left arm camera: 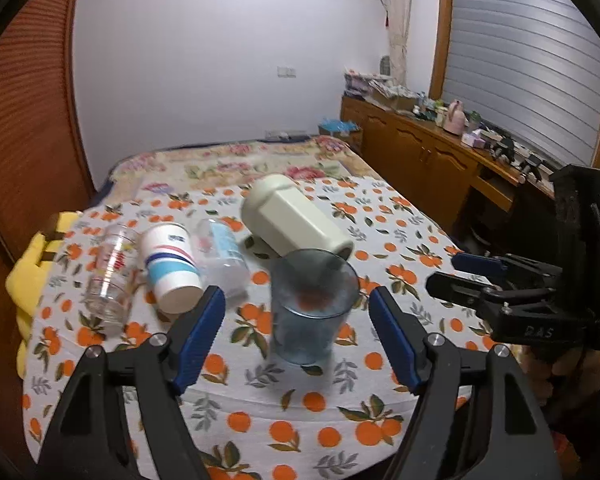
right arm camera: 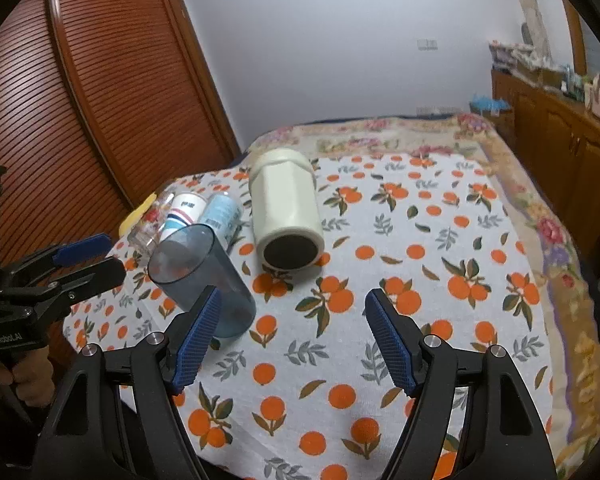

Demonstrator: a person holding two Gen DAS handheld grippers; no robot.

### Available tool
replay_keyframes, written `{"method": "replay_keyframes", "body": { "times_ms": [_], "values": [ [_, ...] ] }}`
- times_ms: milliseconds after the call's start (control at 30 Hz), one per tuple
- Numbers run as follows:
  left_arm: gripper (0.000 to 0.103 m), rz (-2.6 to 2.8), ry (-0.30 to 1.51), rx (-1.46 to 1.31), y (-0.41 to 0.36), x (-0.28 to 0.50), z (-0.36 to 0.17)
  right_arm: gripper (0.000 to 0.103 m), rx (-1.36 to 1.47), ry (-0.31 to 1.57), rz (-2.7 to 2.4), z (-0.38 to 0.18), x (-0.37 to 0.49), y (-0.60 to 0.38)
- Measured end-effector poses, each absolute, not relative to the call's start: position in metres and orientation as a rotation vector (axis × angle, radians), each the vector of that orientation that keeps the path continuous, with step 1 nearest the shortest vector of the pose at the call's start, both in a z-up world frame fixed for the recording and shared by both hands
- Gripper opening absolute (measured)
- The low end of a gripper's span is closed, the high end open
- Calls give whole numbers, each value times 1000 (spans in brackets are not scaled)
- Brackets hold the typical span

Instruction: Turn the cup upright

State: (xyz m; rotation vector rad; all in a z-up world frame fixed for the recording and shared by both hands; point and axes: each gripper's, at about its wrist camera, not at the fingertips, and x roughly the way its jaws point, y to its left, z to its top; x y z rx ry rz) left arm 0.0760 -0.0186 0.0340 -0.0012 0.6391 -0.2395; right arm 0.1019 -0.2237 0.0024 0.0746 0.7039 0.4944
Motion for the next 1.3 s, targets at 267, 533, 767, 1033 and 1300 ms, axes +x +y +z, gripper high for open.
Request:
{"method": "replay_keyframes", "body": {
  "times_ms": [267, 533, 767, 1033, 1300],
  "values": [
    [81, -111, 561, 30, -8, 62, 30, 91, 35, 589, 465, 9, 79, -210],
    [88, -74, 540, -16, 4, 54, 24, 100, 22, 502, 379, 9, 61, -203],
    [93, -43, 528, 5, 4, 47, 17, 103, 16, 498, 344, 6, 59, -199],
    [94, -48, 547, 2, 2, 44, 13, 103, 25, 498, 329, 4, 59, -200],
    [94, -44, 537, 1, 2, 40, 15, 103, 22, 498, 319, 2, 57, -201]
  ]
}}
